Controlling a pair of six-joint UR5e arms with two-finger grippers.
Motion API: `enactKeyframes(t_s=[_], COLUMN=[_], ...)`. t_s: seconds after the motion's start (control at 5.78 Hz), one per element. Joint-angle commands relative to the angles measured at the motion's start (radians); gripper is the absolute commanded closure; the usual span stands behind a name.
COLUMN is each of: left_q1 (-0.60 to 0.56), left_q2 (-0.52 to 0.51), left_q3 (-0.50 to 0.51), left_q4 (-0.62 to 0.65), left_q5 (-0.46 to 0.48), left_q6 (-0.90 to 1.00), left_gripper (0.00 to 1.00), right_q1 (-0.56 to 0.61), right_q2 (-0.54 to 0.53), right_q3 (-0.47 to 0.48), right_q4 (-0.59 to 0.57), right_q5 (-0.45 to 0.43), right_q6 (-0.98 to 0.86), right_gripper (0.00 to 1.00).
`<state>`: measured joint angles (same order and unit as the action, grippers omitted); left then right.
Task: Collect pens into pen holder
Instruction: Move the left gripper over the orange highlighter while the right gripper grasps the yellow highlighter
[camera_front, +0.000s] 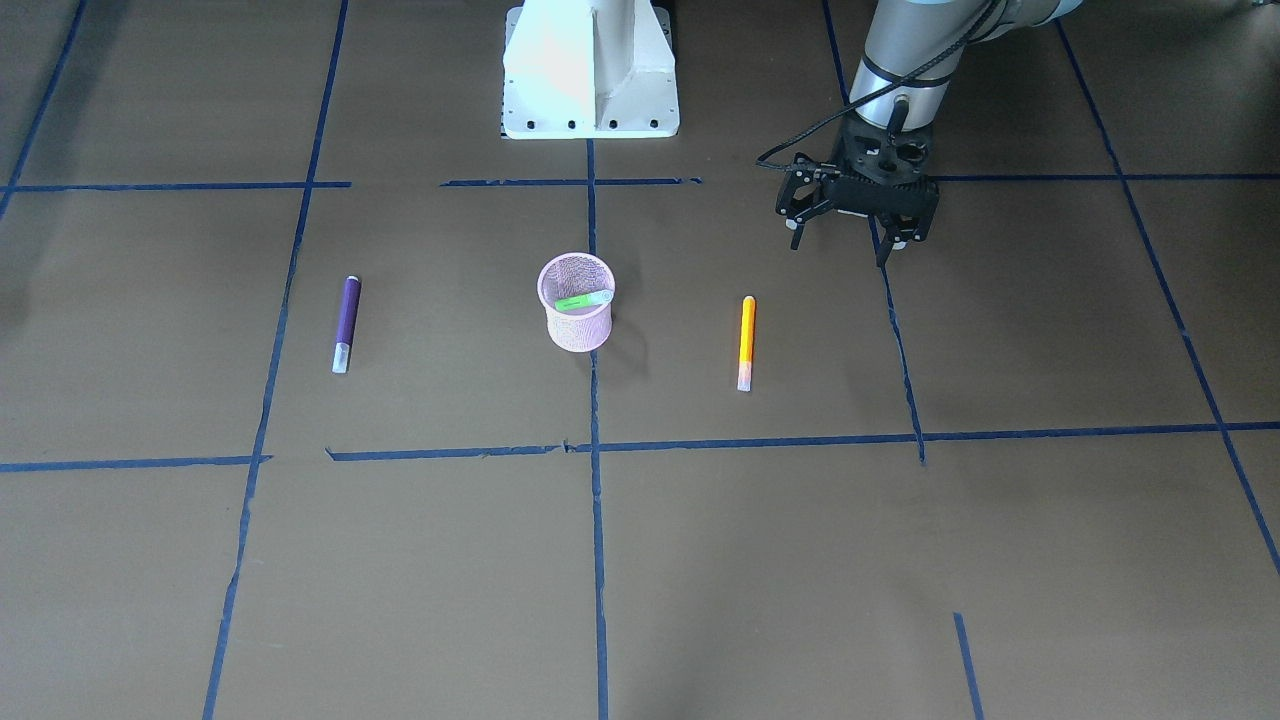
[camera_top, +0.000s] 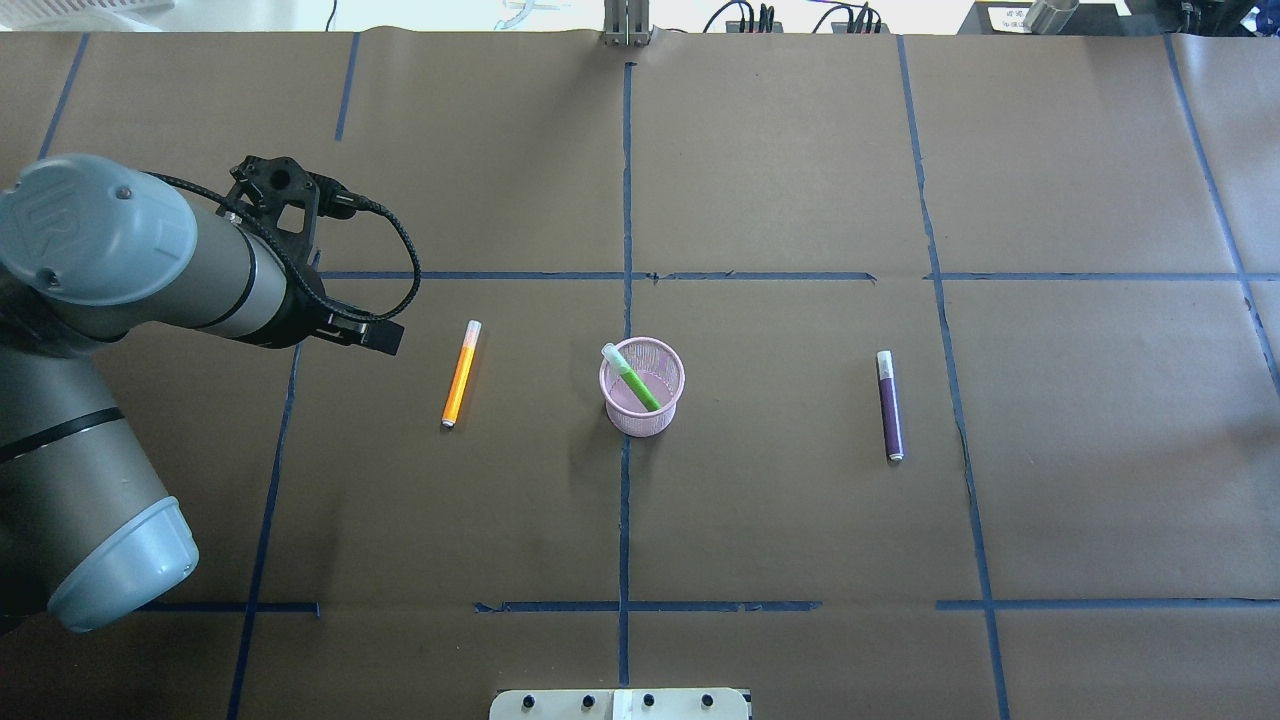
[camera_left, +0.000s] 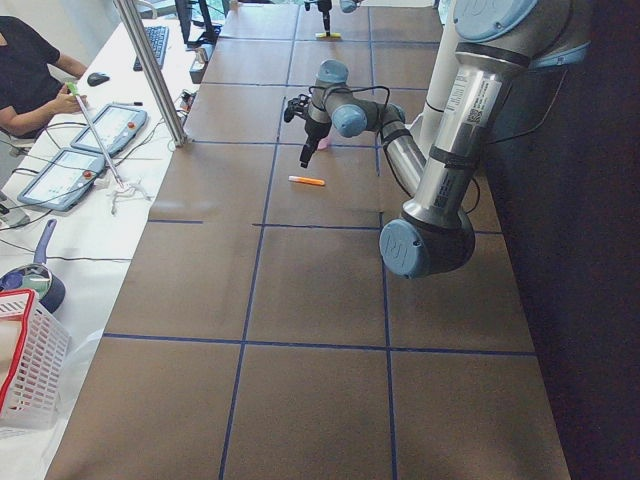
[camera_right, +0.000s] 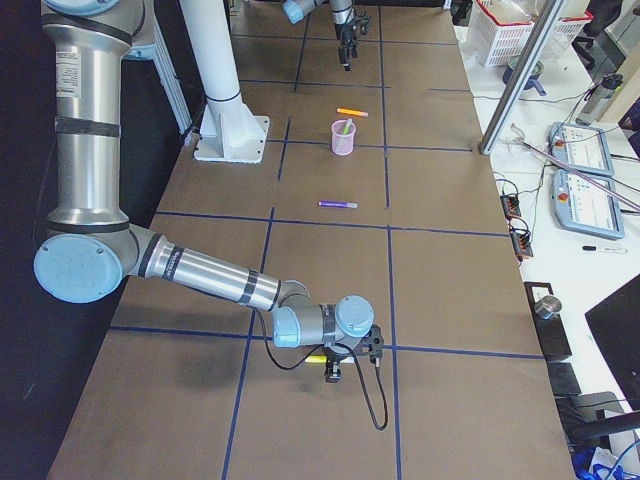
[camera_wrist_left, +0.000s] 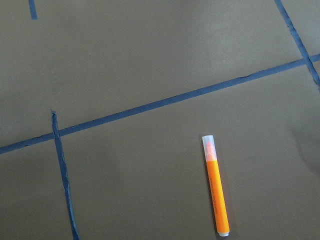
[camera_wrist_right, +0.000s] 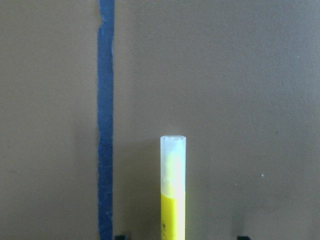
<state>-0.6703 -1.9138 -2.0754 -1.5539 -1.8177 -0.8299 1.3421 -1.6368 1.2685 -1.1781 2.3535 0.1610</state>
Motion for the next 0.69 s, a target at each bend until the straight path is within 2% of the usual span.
enactKeyframes(t_s=[0.0, 0.35, 0.52], left_q1=[-0.002, -0.002, -0.002], left_q2=[0.001, 0.001, 0.013], left_q3=[-0.002, -0.009, -0.023], left_q4=[-0.002, -0.002, -0.003], left_q5=[0.001, 0.0, -0.002], left_q6=[0.0, 0.0, 0.0], left_gripper=[0.0, 0.0, 0.0], right_q1=[-0.001, -0.006, -0.012], right_q2=[0.0, 0.002, 0.002], right_q3=[-0.006, -0.006, -0.006], right_q4=[0.003, 0.003, 0.002], right_q5=[0.0, 0.001, -0.002], right_q6=[0.012, 0.014, 0.014], right_gripper=[0.48, 0.48, 0.53])
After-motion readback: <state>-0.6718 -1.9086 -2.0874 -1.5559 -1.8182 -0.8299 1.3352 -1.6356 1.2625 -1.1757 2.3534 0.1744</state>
